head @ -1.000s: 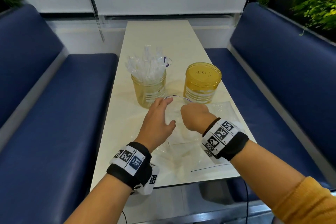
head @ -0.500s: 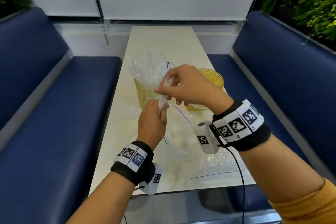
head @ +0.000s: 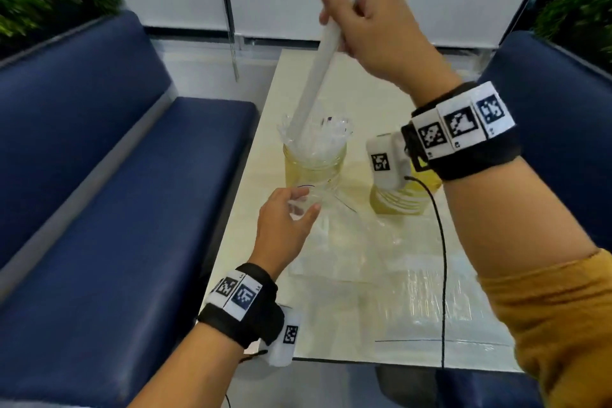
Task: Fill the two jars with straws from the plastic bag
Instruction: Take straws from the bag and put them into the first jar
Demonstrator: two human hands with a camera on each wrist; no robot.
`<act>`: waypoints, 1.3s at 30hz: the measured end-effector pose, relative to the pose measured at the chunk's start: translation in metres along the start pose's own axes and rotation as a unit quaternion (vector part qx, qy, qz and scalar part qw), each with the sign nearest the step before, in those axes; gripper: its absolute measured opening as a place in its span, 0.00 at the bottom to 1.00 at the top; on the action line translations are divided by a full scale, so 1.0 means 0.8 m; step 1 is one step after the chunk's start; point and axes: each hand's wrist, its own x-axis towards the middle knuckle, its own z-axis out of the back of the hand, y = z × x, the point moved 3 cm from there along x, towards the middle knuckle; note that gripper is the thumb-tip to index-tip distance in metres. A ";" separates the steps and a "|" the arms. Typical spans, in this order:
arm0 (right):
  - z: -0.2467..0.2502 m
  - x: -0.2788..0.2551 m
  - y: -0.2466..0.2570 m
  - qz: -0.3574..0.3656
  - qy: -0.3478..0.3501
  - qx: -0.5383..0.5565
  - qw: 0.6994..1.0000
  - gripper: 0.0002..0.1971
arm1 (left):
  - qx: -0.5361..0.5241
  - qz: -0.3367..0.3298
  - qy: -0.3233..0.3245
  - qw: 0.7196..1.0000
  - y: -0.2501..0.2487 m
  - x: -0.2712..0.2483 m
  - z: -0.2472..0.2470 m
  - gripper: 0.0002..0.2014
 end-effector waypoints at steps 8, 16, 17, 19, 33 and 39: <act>-0.064 0.069 -0.103 -0.078 0.018 -0.152 0.985 0.25 | -0.008 -0.001 0.028 1.000 0.001 -0.005 0.014 0.15; -0.153 -0.007 -0.187 -0.191 0.161 -0.209 0.945 0.24 | -0.012 -0.014 0.036 0.999 -0.009 -0.002 0.023 0.14; -0.154 -0.011 -0.189 -0.196 0.148 -0.214 0.945 0.23 | -0.006 -0.014 0.037 0.999 -0.009 -0.002 0.022 0.14; -0.148 -0.010 -0.184 -0.182 0.106 -0.206 0.956 0.26 | 0.002 -0.015 0.040 0.999 -0.010 -0.001 0.022 0.14; -0.189 -0.012 -0.160 0.085 0.280 -0.324 0.900 0.25 | 0.024 -0.018 0.059 0.998 -0.018 0.002 0.013 0.14; -0.147 -0.020 -0.142 0.042 0.147 -0.299 0.942 0.25 | 0.018 -0.013 0.074 0.997 -0.016 0.002 0.008 0.20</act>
